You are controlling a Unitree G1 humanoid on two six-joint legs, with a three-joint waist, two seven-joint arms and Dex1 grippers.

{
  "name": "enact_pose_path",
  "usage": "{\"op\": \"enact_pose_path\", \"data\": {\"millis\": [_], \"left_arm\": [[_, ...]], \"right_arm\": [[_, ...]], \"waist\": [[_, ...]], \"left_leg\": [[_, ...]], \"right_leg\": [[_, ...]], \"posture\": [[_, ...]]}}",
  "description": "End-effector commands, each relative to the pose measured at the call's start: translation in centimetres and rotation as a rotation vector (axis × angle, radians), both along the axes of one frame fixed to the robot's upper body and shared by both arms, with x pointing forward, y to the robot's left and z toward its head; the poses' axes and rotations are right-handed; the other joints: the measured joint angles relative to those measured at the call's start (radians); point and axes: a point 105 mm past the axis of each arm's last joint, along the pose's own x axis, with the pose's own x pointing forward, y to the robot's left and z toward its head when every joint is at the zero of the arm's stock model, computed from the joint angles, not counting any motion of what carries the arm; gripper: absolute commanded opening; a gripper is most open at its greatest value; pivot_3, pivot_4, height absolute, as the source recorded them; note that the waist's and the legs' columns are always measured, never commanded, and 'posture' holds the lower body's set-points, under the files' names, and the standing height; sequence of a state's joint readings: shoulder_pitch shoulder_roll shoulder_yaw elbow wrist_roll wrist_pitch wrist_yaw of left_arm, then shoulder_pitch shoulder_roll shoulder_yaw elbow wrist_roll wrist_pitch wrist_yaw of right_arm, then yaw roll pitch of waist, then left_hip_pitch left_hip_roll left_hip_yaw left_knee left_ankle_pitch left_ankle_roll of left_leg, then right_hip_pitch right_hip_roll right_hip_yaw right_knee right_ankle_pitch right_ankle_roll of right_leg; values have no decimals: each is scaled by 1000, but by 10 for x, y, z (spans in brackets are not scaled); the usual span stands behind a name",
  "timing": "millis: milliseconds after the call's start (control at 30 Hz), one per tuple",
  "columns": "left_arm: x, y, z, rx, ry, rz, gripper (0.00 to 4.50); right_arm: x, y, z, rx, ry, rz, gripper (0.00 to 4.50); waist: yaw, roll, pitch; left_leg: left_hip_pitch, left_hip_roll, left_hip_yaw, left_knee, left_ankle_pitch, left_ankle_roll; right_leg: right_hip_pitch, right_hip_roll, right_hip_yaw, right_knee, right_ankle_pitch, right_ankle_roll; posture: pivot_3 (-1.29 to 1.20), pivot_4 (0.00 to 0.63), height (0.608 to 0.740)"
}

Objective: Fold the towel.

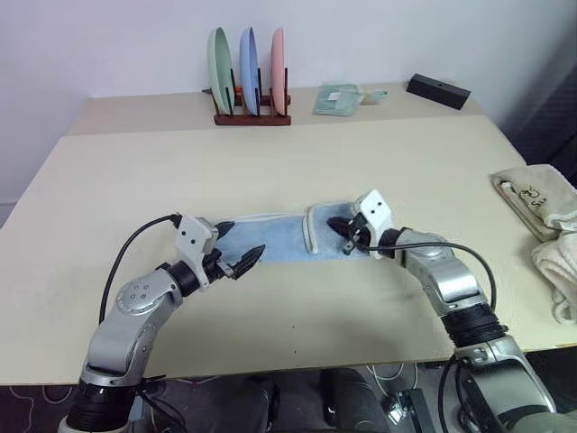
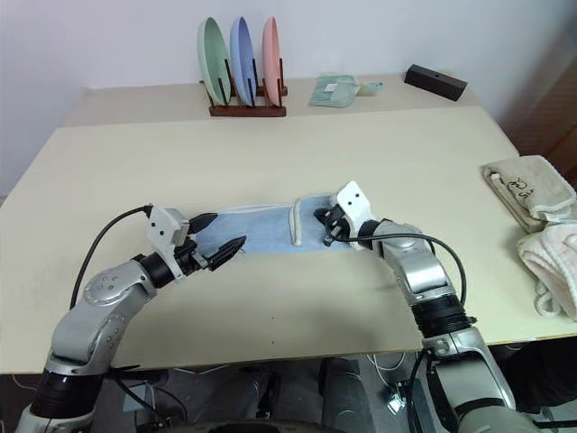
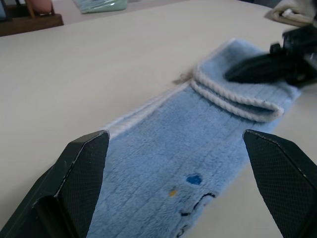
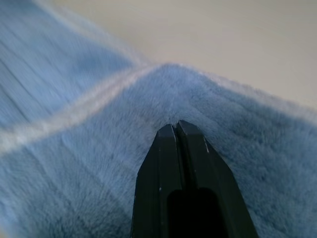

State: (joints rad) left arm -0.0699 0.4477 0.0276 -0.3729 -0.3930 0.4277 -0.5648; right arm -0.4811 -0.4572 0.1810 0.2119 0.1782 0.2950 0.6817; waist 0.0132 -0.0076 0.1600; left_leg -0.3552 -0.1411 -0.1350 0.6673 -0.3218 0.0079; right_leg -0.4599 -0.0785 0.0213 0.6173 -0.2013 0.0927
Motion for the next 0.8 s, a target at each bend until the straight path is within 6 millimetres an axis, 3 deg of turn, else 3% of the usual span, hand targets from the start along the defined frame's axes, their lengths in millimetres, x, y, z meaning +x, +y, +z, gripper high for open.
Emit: {"op": "enact_pose_path", "data": {"millis": [33, 133, 333, 433, 633, 800], "left_arm": [[-4, 9, 7, 9, -30, 35, 4409], [-7, 12, 5, 11, -21, 47, 4409], [-27, 19, -1, -46, 57, 91, 4409], [-44, 19, -7, -139, 138, 128, 4500], [-59, 21, -12, -290, 259, 230, 4500], [-57, 24, -26, -484, 416, 387, 4500]], "right_arm": [[-6, 4, -17, -49, 26, 47, 57], [-8, 2, -16, -72, -2, 54, 57], [-2, -1, 48, 64, -152, 44, 57], [-7, -2, 69, 26, -210, 85, 1346], [-9, 0, 83, -13, -281, 102, 4401], [-6, 4, 83, -20, -306, 91, 4462]], "waist": [[-2, 0, 0], [-2, 0, 0], [-1, 0, 0], [-1, 0, 0], [0, 0, 0], [0, 0, 0]], "left_leg": [[0, 0, 0, 0, 0, 0], [1, 1, 0, -1, 0, 0], [1, 1, 0, 0, 0, 0], [0, 1, 0, 0, 0, 0], [1, 1, 0, 0, 0, 0], [1, 1, 0, 0, 0, 0]], "right_leg": [[0, 0, 0, 0, 0, 0], [0, 1, 0, 1, 0, 0], [0, 1, 0, 1, 0, 0], [0, 1, 1, 1, 0, 0], [1, 1, 0, 1, 0, 0], [1, 1, 0, 1, 0, 0]], "posture": [[0, 150, 740], [0, 150, 740], [0, 150, 740], [0, 150, 740], [0, 150, 740], [0, 150, 740]]}}
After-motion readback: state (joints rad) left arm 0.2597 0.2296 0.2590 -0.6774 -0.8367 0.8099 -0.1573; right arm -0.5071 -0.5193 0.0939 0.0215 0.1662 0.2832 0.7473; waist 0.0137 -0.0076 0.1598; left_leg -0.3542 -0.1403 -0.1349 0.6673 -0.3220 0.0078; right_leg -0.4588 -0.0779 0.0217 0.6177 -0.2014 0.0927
